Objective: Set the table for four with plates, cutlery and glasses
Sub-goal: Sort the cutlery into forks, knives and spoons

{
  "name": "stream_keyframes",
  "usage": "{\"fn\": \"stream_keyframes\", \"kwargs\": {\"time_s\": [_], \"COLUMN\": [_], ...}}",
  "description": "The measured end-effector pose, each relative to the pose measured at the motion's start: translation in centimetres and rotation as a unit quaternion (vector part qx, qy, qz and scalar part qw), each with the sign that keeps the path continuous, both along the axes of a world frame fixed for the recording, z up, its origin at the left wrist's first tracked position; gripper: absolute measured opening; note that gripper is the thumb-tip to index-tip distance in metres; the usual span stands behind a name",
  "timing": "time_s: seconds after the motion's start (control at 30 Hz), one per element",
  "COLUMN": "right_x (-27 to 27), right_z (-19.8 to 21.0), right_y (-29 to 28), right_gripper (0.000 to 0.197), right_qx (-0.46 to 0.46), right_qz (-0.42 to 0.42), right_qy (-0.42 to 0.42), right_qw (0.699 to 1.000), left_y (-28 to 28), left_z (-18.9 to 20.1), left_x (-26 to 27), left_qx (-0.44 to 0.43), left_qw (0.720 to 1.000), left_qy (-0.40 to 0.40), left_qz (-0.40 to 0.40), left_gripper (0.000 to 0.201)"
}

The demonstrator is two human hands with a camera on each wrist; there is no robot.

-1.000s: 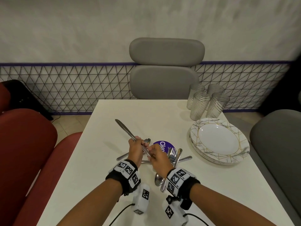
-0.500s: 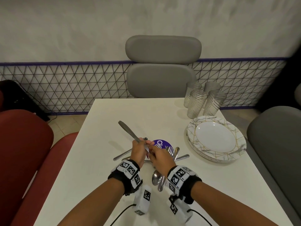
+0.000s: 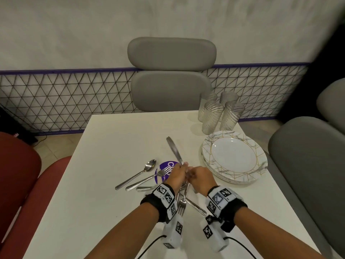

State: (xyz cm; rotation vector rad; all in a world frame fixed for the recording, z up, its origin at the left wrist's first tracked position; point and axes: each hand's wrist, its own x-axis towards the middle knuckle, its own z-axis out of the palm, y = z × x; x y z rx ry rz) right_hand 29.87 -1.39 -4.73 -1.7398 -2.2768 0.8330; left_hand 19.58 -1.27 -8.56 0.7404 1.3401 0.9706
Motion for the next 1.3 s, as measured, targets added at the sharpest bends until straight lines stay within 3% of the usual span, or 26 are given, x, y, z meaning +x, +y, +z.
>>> {"fn": "stream_keyframes", "kwargs": {"time_s": [0.17, 0.23, 0.33, 0.4, 0.47, 0.57, 0.63, 0.73, 0.83, 1.03, 1.3], "right_x": [4.0, 4.4, 4.2, 3.8, 3.2, 2.5, 2.5, 2.5, 2.2, 1.4, 1.3], "right_z": [-1.7, -2.4, -2.9, -3.2, -3.6, -3.7, -3.8, -3.9, -4.1, -4.5, -5.4], "right_y": [0.6, 1.0, 1.6, 1.8, 2.0, 2.3, 2.5, 2.7, 2.7, 2.1, 2.0], "right_gripper": [0.035, 0.038, 0.025, 0.034, 0.042, 0.021, 0.022, 0.018, 0.013, 0.019, 0.022], "right_qx": [-0.048, -0.054, -0.066, -0.063, -0.06, -0.071, -0.076, -0.071, -0.064, -0.038, -0.024], "right_qz": [-0.08, -0.09, -0.099, -0.098, -0.1, -0.103, -0.102, -0.1, -0.11, -0.094, -0.105], "right_qy": [-0.038, -0.062, -0.08, -0.09, -0.102, -0.115, -0.123, -0.136, -0.15, -0.183, -0.142], "right_qw": [0.995, 0.993, 0.99, 0.989, 0.988, 0.986, 0.984, 0.983, 0.98, 0.978, 0.984], "left_y": [0.2, 0.0, -0.5, -1.1, -1.6, -2.1, -2.4, -2.6, -2.3, -0.3, 2.6], "left_z": [-0.2, -0.6, -1.2, -1.4, -2.0, -3.3, -3.9, -4.2, -3.5, -2.9, -3.3], "left_x": [1.7, 1.8, 0.9, 0.5, -0.3, -1.8, -2.7, -3.9, -3.8, -1.2, 1.5], "left_qx": [-0.061, -0.042, 0.015, 0.047, 0.077, 0.117, 0.125, 0.112, 0.114, 0.187, 0.091], "left_qw": [0.996, 0.98, 0.897, 0.841, 0.799, 0.75, 0.717, 0.705, 0.713, 0.716, 0.747], "left_qy": [0.021, 0.139, 0.368, 0.456, 0.514, 0.56, 0.586, 0.601, 0.603, 0.6, 0.583], "left_qz": [-0.065, -0.134, -0.243, -0.286, -0.303, -0.331, -0.356, -0.36, -0.34, -0.305, -0.307], "left_gripper": [0.05, 0.051, 0.047, 0.042, 0.036, 0.03, 0.024, 0.021, 0.025, 0.04, 0.037]}}
